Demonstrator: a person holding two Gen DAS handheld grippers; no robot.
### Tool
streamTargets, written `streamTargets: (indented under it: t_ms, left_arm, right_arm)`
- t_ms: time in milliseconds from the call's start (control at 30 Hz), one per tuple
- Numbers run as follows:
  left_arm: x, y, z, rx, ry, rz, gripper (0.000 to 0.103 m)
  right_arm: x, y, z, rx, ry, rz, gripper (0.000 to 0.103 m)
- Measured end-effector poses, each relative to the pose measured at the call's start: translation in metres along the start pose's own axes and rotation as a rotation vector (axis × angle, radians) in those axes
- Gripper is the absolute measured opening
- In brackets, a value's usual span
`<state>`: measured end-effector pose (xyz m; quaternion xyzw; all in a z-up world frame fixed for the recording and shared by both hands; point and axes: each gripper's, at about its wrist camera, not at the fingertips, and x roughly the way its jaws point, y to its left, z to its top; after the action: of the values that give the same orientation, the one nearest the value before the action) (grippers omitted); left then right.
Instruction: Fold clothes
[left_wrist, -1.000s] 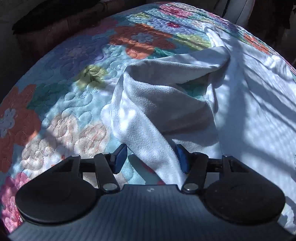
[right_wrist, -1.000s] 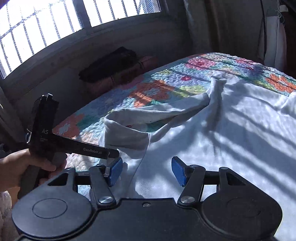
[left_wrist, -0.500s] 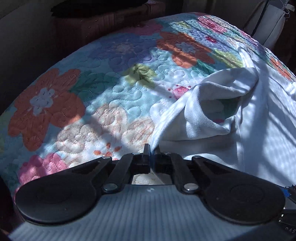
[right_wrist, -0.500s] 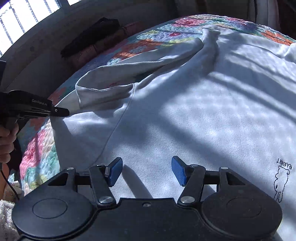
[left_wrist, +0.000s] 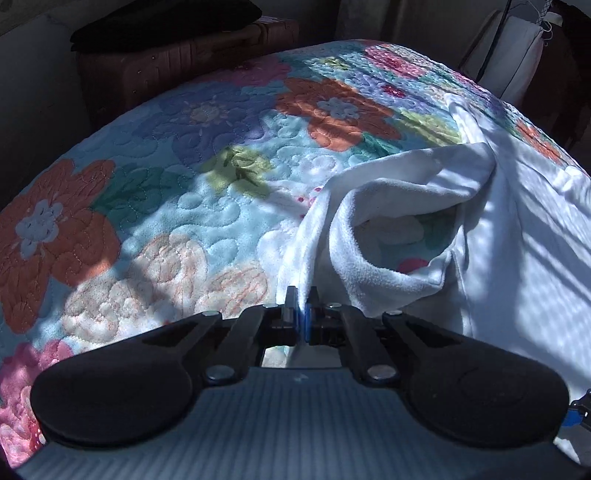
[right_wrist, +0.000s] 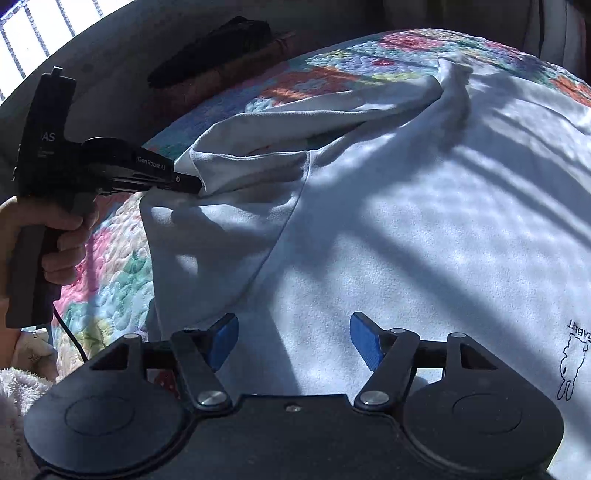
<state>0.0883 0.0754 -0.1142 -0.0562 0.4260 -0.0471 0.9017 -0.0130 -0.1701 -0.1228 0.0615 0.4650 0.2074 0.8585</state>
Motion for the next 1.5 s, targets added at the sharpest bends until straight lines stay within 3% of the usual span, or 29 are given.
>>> streamTargets:
  t_ms: [100, 233, 333, 400, 467, 700, 833, 1033, 1167, 1200, 1233, 1267, 1333, 1433, 1500]
  left_arm:
    - [-0.025, -0.018, 0.001, 0.086, -0.110, -0.050, 0.002]
    - [-0.056, -0.064, -0.012, 0.303, -0.164, -0.201, 0.002]
    - [-0.066, -0.102, -0.034, 0.426, -0.028, -0.382, 0.002]
    - [-0.071, -0.130, -0.060, 0.616, 0.039, -0.382, 0.002]
    - [-0.069, -0.145, -0.075, 0.733, 0.071, -0.325, 0.002]
    - [-0.049, -0.127, -0.061, 0.610, 0.154, -0.263, 0.002]
    - [-0.037, -0.115, -0.052, 0.527, 0.200, -0.231, 0.002]
    - [-0.048, -0.110, -0.054, 0.490, 0.211, -0.318, 0.002]
    - [-0.053, -0.114, -0.054, 0.519, 0.213, -0.324, 0.002]
    - [-0.054, -0.114, -0.054, 0.526, 0.214, -0.325, 0.002]
    - [-0.055, -0.115, -0.054, 0.533, 0.214, -0.326, 0.002]
    - [-0.055, -0.115, -0.052, 0.520, 0.213, -0.328, 0.002]
    - [-0.053, -0.115, -0.045, 0.481, 0.208, -0.331, 0.002]
    - [-0.062, -0.109, -0.032, 0.432, 0.148, -0.352, 0.004]
    - [-0.070, -0.107, -0.026, 0.415, 0.093, -0.357, 0.011]
  right_arm:
    - [-0.018, -0.006, 0.005, 0.028, -0.057, 0.022, 0.072]
    - [-0.041, -0.022, 0.015, 0.080, -0.152, -0.007, 0.072]
    - [-0.060, -0.041, 0.019, 0.165, -0.236, -0.017, 0.072]
    - [-0.070, -0.049, 0.018, 0.208, -0.293, -0.050, 0.072]
    - [-0.078, -0.052, 0.017, 0.208, -0.330, -0.086, 0.072]
    - [-0.054, -0.081, 0.010, 0.306, -0.287, -0.014, 0.072]
    - [-0.031, -0.093, -0.002, 0.414, -0.226, 0.120, 0.071]
    - [-0.007, -0.100, -0.003, 0.550, -0.199, 0.270, 0.071]
    - [0.010, -0.106, 0.014, 0.643, -0.234, 0.288, 0.070]
    - [0.014, -0.105, 0.020, 0.635, -0.249, 0.282, 0.062]
    - [0.018, -0.104, 0.026, 0.605, -0.237, 0.284, 0.025]
    - [0.020, -0.102, 0.030, 0.589, -0.233, 0.289, 0.010]
    - [0.017, -0.092, 0.032, 0.568, -0.285, 0.323, 0.010]
    - [0.001, -0.070, 0.036, 0.436, -0.345, 0.235, 0.010]
    - [-0.008, -0.066, 0.038, 0.389, -0.370, 0.231, 0.010]
